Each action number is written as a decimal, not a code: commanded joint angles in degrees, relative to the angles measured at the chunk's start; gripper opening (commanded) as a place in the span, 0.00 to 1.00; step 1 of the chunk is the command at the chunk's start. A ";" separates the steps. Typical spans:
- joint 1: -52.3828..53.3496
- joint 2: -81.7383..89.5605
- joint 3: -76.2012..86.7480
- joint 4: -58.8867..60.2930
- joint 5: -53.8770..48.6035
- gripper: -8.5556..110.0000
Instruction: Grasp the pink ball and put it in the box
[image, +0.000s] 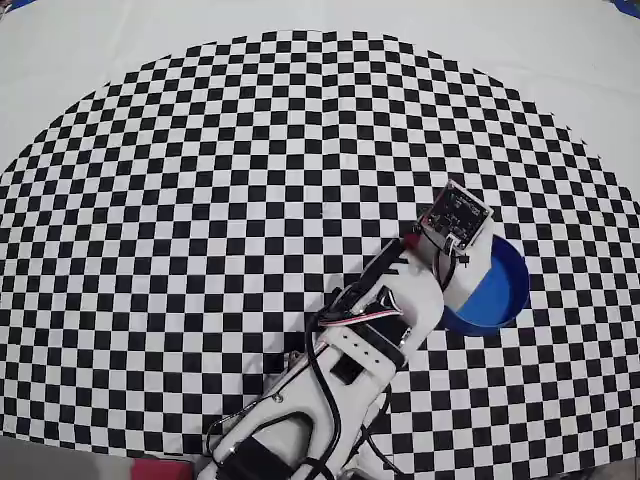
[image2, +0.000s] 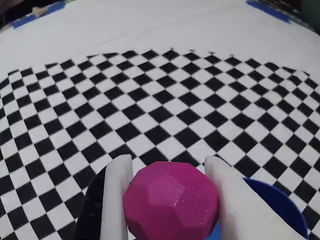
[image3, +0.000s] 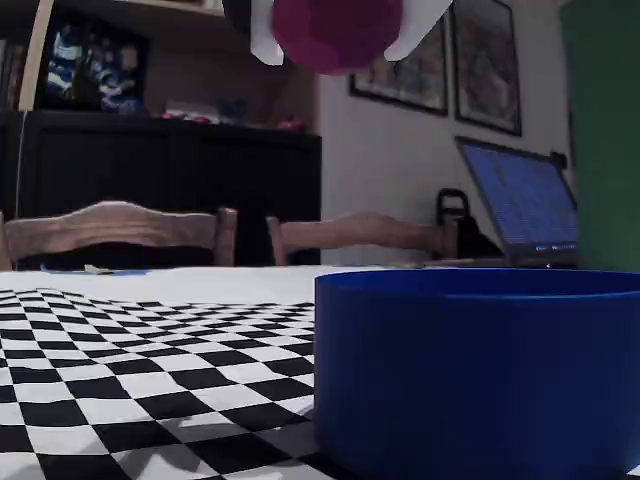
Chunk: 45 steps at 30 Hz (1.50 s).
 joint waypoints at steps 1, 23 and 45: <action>1.58 2.11 0.09 -0.70 -0.26 0.07; 8.79 7.56 5.27 -0.70 -0.26 0.07; 12.30 5.19 8.09 -0.70 -0.26 0.07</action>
